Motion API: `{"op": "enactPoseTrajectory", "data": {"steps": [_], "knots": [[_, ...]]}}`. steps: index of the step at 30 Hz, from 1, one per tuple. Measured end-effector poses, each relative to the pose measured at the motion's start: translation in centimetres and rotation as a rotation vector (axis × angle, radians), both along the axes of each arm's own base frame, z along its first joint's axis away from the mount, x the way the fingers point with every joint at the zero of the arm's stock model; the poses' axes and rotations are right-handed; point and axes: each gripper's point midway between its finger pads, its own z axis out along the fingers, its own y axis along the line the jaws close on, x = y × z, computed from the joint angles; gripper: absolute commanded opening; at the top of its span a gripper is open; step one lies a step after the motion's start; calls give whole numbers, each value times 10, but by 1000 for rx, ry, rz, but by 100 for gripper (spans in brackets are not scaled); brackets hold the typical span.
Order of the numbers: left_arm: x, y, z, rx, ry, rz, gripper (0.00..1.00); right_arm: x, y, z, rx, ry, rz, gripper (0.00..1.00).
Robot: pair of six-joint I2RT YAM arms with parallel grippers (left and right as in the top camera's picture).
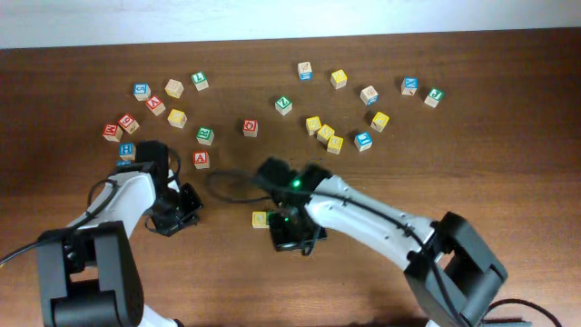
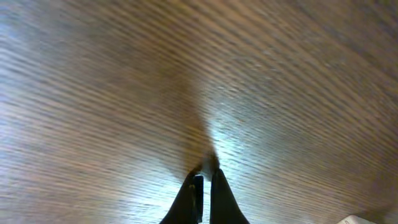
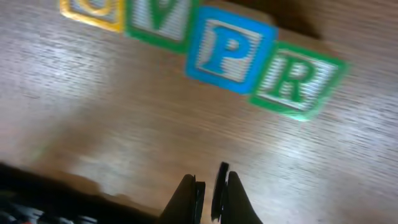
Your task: Spell out CVPR
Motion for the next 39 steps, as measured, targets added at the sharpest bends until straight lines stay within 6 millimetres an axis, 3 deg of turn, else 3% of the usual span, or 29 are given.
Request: {"op": "enactPoseTrajectory", "data": {"steps": [5,10,17,39], "knots": [[-1,4,0,4,6,12,0,-3,15,-10,-29,-107,36,4],[-2,4,0,3,8,12,0,2,10,-34,-93,-103,29,4],[-2,4,0,3,10,12,0,23,-6,-44,-128,-114,-29,4],[-2,4,0,3,10,12,0,23,4,-44,-84,-106,-30,4]]}}
